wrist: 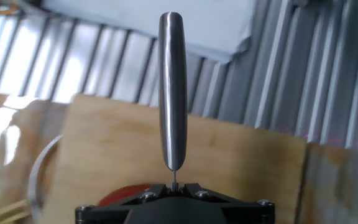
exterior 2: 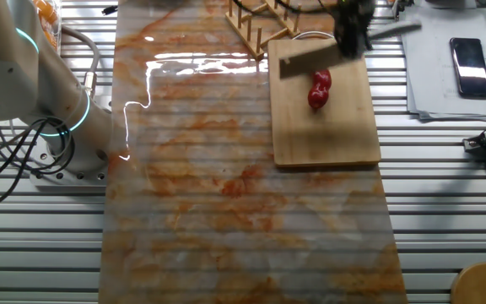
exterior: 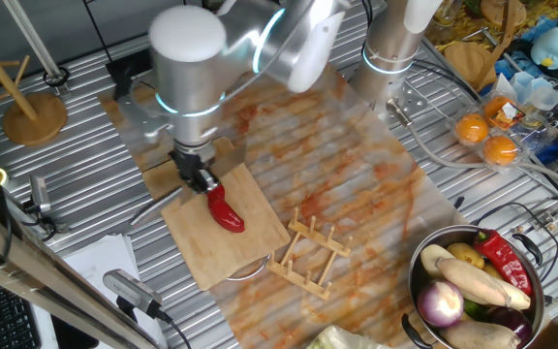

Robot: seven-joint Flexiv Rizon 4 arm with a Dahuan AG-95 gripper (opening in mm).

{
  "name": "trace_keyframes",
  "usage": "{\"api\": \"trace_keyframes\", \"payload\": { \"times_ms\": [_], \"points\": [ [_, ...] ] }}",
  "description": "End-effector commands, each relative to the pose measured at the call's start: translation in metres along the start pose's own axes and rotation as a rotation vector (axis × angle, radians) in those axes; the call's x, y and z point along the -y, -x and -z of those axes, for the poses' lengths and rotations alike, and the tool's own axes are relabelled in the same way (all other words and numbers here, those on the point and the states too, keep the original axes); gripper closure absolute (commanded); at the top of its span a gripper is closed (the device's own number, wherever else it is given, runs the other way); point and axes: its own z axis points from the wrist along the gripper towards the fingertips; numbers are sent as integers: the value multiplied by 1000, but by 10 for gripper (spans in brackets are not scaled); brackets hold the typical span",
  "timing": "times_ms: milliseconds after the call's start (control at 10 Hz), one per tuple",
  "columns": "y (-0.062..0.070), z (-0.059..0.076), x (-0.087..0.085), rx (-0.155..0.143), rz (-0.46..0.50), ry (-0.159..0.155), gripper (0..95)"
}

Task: Chop the chili peppers

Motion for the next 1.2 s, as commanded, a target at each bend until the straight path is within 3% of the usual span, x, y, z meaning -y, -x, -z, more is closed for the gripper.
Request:
{"api": "trace_keyframes", "payload": {
  "times_ms": [100,300,1200],
  "points": [
    [1,-4,-4,-5,-9,2,950],
    [4,-14,-8,-8,-36,-2,950],
    [-5,-30,4,-7,-228,3,950]
  ]
}}
